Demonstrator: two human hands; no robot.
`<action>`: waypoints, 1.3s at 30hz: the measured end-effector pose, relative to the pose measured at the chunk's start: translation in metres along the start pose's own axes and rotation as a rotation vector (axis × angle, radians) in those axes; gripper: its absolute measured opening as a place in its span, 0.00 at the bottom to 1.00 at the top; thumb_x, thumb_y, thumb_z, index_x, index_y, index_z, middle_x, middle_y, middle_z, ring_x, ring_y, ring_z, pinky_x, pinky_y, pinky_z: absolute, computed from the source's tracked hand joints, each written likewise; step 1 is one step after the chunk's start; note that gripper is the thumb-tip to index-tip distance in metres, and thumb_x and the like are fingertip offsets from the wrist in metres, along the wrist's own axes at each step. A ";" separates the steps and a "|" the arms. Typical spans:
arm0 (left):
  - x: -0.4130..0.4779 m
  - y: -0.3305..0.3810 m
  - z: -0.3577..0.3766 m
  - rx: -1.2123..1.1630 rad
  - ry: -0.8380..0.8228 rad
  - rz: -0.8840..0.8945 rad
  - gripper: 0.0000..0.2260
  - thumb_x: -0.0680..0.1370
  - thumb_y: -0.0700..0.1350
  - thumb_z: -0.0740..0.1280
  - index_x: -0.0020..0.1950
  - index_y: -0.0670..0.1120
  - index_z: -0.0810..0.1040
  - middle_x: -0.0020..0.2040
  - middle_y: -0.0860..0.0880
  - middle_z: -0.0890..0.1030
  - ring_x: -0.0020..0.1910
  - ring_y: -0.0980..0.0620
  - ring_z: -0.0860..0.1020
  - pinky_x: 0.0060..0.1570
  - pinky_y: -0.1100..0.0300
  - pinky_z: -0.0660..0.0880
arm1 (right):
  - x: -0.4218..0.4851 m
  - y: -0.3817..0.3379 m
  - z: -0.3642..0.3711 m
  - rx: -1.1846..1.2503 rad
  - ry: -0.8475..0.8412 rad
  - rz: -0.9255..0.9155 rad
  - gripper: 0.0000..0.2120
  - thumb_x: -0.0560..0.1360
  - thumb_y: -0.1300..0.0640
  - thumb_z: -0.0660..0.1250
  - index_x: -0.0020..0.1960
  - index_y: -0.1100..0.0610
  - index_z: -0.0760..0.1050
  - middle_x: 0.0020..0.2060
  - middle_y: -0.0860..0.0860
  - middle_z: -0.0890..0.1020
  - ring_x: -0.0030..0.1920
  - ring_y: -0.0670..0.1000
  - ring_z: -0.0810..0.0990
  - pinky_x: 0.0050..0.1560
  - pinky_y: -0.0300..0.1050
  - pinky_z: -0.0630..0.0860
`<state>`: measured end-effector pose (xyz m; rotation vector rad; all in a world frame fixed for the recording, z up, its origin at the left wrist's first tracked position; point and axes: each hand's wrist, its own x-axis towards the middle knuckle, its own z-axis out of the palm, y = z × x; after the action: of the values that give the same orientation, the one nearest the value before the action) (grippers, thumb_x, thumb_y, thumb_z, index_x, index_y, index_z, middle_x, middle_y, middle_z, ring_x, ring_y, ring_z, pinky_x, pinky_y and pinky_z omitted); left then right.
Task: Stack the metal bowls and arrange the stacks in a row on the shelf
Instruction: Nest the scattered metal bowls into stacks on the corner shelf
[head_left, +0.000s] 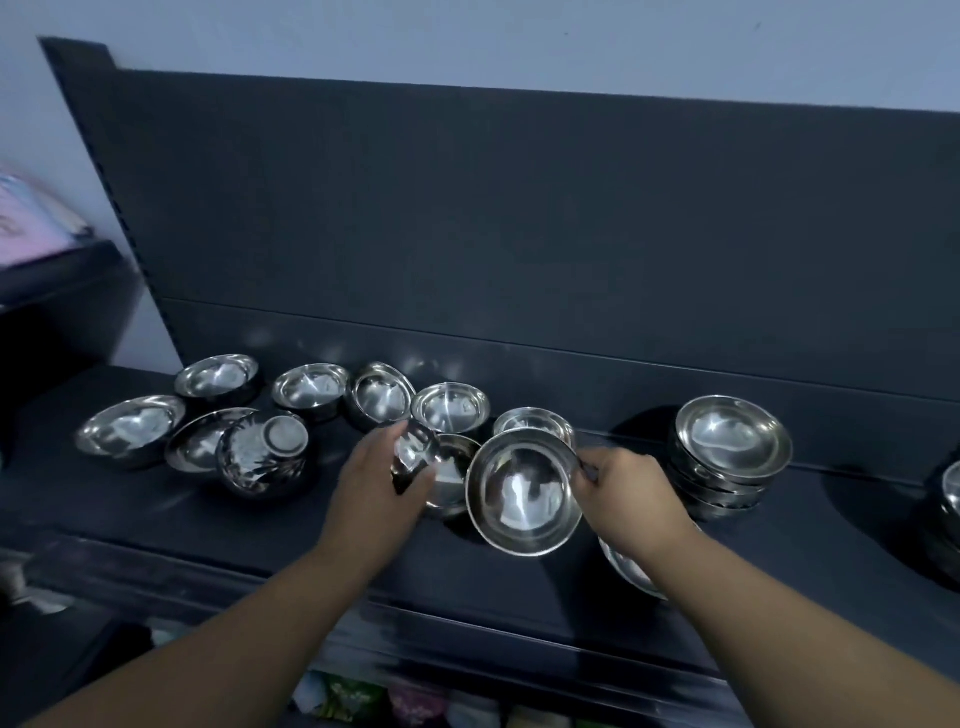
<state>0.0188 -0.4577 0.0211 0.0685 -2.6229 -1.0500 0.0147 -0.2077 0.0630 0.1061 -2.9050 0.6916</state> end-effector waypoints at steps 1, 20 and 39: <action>0.008 -0.012 0.001 0.075 -0.028 -0.007 0.31 0.73 0.53 0.70 0.74 0.50 0.64 0.72 0.48 0.67 0.71 0.47 0.66 0.69 0.57 0.63 | 0.000 0.001 0.001 0.012 -0.014 0.043 0.13 0.76 0.54 0.61 0.33 0.55 0.72 0.28 0.53 0.75 0.36 0.59 0.74 0.38 0.44 0.67; 0.040 -0.041 0.010 0.295 -0.151 0.083 0.33 0.74 0.51 0.69 0.76 0.49 0.60 0.74 0.46 0.64 0.72 0.45 0.64 0.69 0.51 0.66 | -0.009 0.021 0.019 0.191 -0.028 0.269 0.11 0.72 0.54 0.62 0.37 0.58 0.79 0.29 0.53 0.82 0.32 0.54 0.82 0.40 0.50 0.80; 0.024 0.078 -0.004 -0.320 0.208 -0.054 0.26 0.75 0.51 0.68 0.71 0.51 0.65 0.59 0.50 0.78 0.56 0.51 0.77 0.59 0.57 0.72 | -0.017 0.076 -0.053 0.284 -0.021 0.436 0.16 0.74 0.53 0.63 0.30 0.60 0.76 0.28 0.56 0.83 0.32 0.56 0.83 0.38 0.51 0.82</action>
<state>0.0030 -0.4071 0.0830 0.1670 -2.2524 -1.3875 0.0309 -0.1153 0.0737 -0.5052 -2.8500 1.1717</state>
